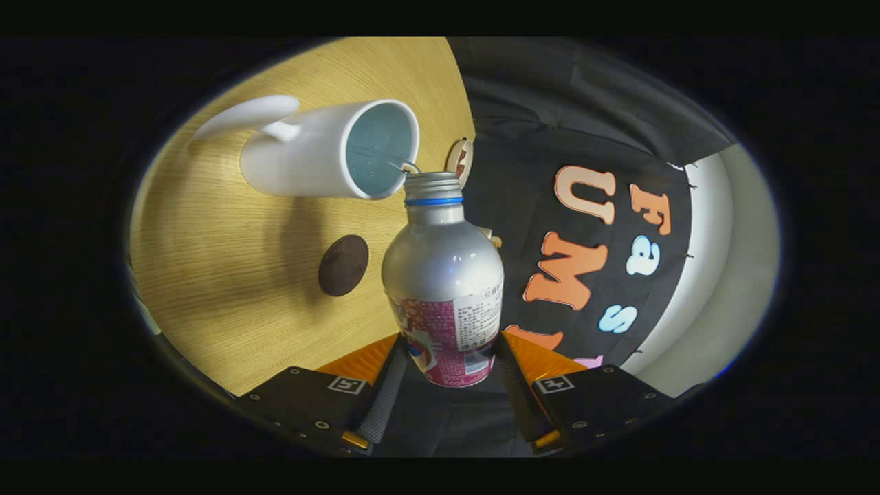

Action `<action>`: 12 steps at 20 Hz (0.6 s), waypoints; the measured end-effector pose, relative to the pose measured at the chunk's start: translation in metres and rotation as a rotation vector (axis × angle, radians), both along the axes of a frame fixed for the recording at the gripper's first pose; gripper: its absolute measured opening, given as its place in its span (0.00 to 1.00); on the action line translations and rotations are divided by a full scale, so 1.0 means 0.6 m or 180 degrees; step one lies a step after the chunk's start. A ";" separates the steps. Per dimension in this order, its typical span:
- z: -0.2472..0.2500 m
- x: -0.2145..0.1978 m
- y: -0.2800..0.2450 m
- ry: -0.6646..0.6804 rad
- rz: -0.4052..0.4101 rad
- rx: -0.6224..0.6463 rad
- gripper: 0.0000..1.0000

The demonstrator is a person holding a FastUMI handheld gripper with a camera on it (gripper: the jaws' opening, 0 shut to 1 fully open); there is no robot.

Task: Take the bottle from table, then pour the juice into the cup, finally place the bottle on the coaster

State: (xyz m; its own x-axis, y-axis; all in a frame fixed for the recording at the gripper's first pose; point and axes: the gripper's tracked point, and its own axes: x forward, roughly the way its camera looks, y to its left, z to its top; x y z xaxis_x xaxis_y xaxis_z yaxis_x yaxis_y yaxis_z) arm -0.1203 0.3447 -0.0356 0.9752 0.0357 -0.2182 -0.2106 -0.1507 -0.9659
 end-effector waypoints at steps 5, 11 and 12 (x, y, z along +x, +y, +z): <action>0.002 0.001 0.003 0.0008 0.0020 -0.0028 0.73; -0.001 0.002 0.011 0.0035 0.0054 -0.0070 0.74; 0.000 0.002 0.012 0.0036 0.0063 -0.0084 0.73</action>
